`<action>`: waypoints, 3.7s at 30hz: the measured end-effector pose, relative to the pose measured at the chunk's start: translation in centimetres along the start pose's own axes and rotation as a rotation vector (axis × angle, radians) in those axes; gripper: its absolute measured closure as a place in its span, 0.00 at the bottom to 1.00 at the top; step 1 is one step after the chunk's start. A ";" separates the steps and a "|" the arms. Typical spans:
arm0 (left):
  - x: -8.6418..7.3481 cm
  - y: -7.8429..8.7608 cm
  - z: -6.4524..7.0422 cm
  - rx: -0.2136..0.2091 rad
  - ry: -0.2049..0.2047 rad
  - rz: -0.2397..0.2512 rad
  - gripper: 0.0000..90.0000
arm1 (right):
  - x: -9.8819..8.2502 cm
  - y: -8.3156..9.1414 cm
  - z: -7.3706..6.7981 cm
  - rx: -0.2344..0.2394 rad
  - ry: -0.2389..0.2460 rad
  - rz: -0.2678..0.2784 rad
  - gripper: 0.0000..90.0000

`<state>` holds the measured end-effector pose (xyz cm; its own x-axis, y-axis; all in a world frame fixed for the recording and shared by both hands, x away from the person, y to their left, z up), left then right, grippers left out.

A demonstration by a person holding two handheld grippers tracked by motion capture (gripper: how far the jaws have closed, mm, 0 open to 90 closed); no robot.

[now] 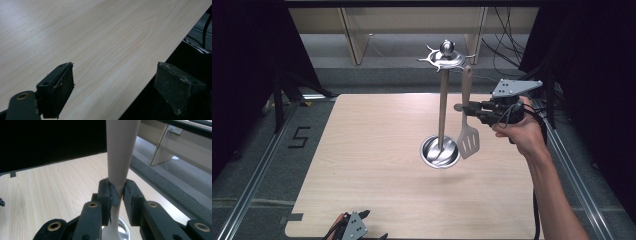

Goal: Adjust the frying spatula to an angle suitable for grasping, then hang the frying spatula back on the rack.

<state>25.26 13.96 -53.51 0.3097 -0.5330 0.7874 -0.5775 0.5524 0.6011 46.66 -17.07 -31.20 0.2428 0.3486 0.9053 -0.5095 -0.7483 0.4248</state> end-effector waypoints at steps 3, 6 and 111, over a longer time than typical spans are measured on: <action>0.1 -0.1 0.1 0.002 0.018 0.013 0.17 | 0.0 -0.3 0.1 -0.015 0.008 -0.002 0.86; 0.1 0.0 0.0 0.004 0.008 0.006 0.17 | -0.2 -0.5 0.1 -0.003 -0.004 -0.012 0.86; 0.3 0.1 -0.4 0.021 -0.008 0.024 0.17 | -16.1 2.1 -3.8 -0.128 -0.134 -0.114 0.35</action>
<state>25.63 14.10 -53.19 0.2895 -0.5244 0.8007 -0.6003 0.5521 0.5787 38.59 -22.11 -44.90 0.4082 0.3426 0.8461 -0.5711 -0.6273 0.5295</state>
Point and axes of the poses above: each handheld gripper's, and its own axes: y roughly backward along the jaws, x roughly out of its top, z roughly to its right, the point moved 7 cm from there along -y, roughly forward along the jaws, and after that the axes turned 5 degrees about -y, right-handed, at the moved point
